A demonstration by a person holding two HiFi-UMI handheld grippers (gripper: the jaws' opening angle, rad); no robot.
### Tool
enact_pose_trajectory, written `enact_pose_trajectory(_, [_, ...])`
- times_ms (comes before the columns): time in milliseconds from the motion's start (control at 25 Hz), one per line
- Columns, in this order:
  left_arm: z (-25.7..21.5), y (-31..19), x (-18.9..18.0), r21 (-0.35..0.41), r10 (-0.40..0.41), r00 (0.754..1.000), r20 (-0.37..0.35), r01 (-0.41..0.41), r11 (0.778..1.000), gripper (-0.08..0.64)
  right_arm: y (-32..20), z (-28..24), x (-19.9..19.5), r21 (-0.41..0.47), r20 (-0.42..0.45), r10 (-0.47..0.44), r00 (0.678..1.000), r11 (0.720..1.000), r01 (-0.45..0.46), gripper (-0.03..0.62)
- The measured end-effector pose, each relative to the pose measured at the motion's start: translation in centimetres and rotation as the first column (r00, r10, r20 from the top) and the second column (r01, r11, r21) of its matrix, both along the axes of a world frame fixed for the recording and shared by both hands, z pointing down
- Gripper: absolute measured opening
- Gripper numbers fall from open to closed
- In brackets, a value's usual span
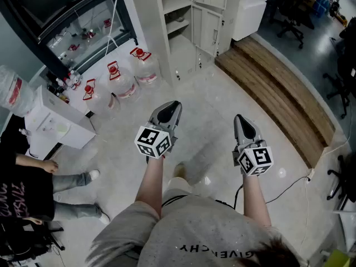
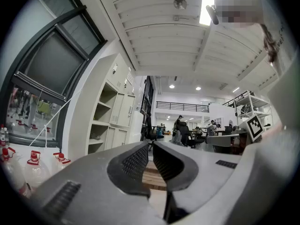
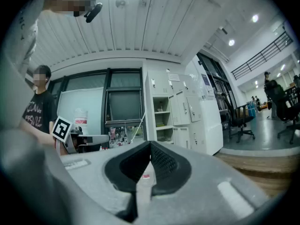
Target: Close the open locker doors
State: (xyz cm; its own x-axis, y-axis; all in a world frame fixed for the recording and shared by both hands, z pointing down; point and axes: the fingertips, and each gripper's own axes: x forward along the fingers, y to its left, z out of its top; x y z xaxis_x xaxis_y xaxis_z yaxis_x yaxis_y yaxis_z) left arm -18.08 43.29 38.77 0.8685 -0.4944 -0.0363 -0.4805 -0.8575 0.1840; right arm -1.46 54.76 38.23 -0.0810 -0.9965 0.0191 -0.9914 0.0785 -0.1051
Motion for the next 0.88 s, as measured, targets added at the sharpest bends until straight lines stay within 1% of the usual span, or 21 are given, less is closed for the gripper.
enact_pose_trajectory(240, [1.0, -7.1, 0.0, -0.014, 0.038, 0.999, 0.0, -0.038, 0.999, 0.029, -7.1, 1.4, -0.5, -0.019, -0.004, 0.031, 1.0, 0.999, -0.031, -0.005])
enact_pose_trajectory(440, [1.4, -12.0, -0.1, -0.035, 0.094, 0.996, 0.01, -0.093, 0.995, 0.029, -11.9, 2.1, -1.5, -0.033, 0.007, 0.072, 0.997, 0.997, -0.072, -0.005])
enact_pose_trajectory(640, [1.9, -16.1, -0.7, -0.027, 0.134, 0.991, 0.026, -0.133, 0.991, 0.029, -15.5, 2.8, -2.4, -0.027, 0.008, 0.113, 0.994, 0.993, -0.112, -0.005])
enact_pose_trajectory(880, [2.2, -19.5, -1.3, -0.032, 0.136, 0.991, 0.011, -0.136, 0.99, 0.029, -18.7, 3.0, -2.6, -0.032, 0.028, 0.133, 0.991, 0.991, -0.132, -0.005])
